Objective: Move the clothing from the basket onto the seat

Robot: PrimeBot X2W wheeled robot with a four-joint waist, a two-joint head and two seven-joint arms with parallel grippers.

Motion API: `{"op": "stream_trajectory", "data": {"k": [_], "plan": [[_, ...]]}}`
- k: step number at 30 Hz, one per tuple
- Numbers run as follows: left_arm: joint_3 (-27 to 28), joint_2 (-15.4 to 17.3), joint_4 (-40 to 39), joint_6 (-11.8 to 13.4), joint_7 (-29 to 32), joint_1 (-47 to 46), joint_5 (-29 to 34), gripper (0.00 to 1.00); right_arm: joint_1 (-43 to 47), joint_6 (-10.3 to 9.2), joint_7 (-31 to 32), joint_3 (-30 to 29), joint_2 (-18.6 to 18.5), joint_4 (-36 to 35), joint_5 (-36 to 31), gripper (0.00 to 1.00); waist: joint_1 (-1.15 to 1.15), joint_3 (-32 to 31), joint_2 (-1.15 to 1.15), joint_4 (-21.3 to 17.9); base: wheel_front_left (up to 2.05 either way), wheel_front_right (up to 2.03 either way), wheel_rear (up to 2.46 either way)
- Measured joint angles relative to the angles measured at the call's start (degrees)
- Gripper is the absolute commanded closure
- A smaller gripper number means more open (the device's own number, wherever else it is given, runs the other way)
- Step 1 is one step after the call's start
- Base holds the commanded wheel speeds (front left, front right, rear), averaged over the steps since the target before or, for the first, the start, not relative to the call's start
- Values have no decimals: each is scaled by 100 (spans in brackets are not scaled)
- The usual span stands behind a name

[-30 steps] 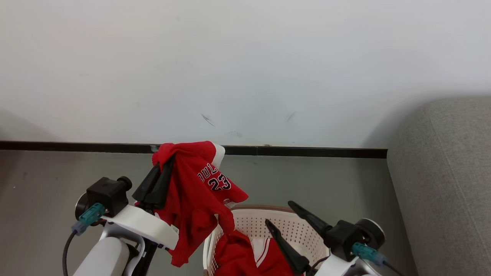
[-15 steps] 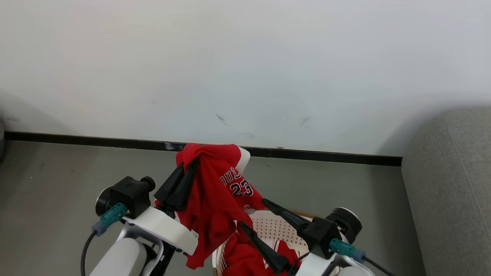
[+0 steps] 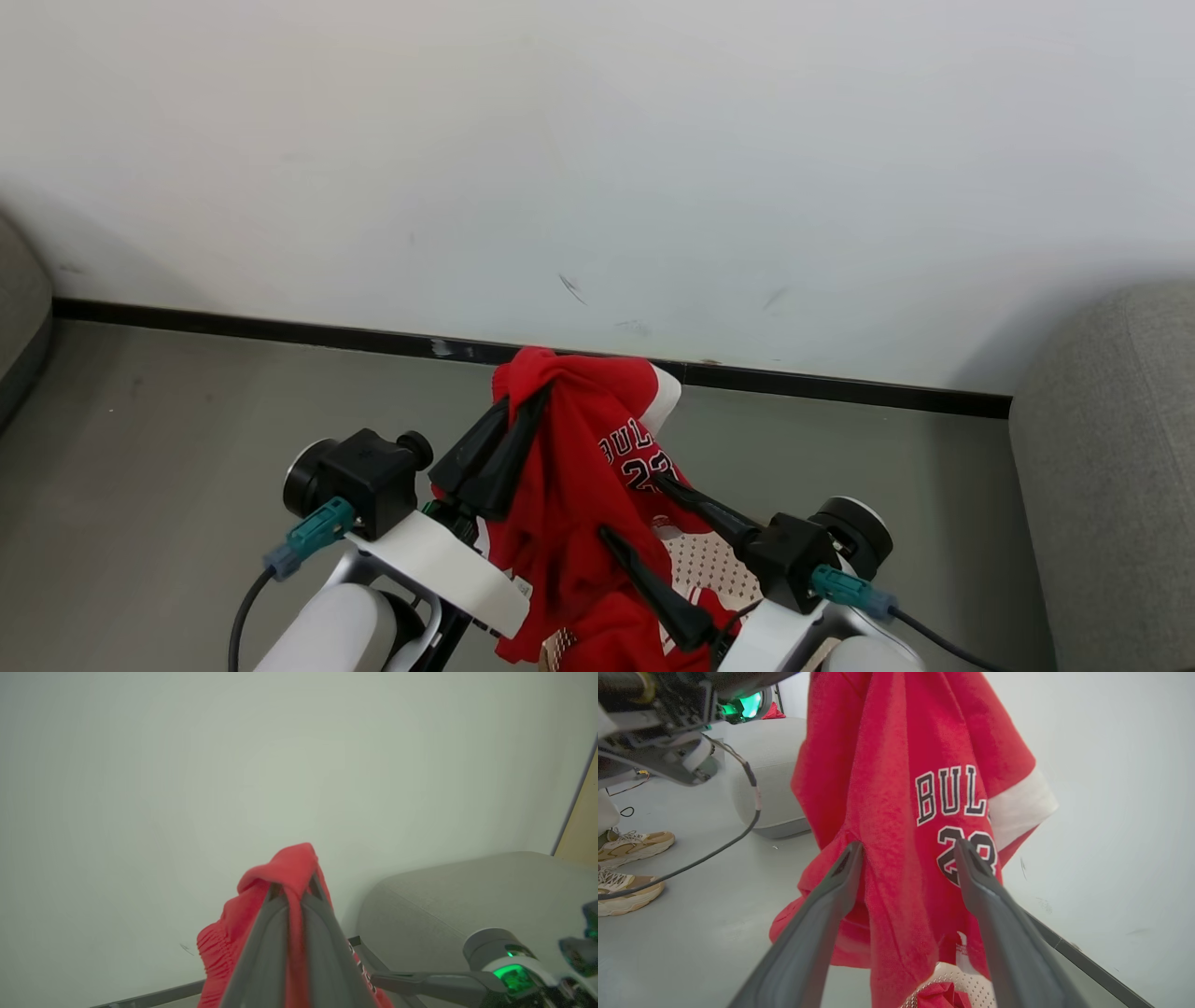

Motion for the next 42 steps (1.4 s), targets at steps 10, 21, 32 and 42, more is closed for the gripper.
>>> {"op": "stream_trajectory", "data": {"k": [10, 21, 32, 42], "plan": [[-253, -135, -436, -56, 192, 1, -4, 93, -81, 0, 0, -44, -1, 58, 1, 0, 0, 30, 0, 108, 0, 0, 0], [-358, -169, -612, -64, 313, 136, -14, 95, -201, 0, 0, 79, 2, 110, 81, 100, 0, 42, 0, 165, 0, 0, 0], [-256, -129, -660, 31, 359, 201, -56, 58, -200, 0, 0, 55, 2, 79, 291, 100, 0, 44, 0, 129, 0, 0, 0], [-174, 22, -655, 82, 401, 354, -55, 0, -202, -1, 0, -517, 5, -174, 288, 100, 0, 47, 0, 25, 0, 0, 0]]}}
